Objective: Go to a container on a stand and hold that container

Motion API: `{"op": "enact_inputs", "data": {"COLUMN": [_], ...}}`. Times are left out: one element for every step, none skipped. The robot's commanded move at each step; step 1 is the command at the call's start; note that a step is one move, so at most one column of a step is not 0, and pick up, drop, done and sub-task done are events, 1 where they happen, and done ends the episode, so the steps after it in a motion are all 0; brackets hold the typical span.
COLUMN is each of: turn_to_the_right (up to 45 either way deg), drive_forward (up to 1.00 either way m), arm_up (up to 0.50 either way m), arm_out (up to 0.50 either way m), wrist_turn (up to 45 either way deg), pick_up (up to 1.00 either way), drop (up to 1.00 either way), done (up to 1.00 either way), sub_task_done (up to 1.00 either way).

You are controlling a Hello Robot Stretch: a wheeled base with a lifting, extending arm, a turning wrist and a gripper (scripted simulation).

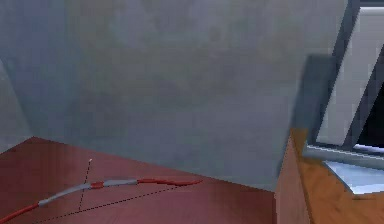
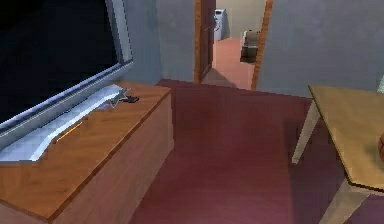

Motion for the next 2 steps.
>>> {"op": "enact_inputs", "data": {"turn_to_the_right": [6.0, 0.0], "drive_forward": [0.00, 0.95], "arm_up": [0.00, 0.00], "arm_out": [0.00, 0.00], "wrist_turn": [0.0, 0.0], "pick_up": [0.00, 0.00], "drop": [0.00, 0.00], "done": [0.00, 0.00], "sub_task_done": [0.00, 0.00]}}
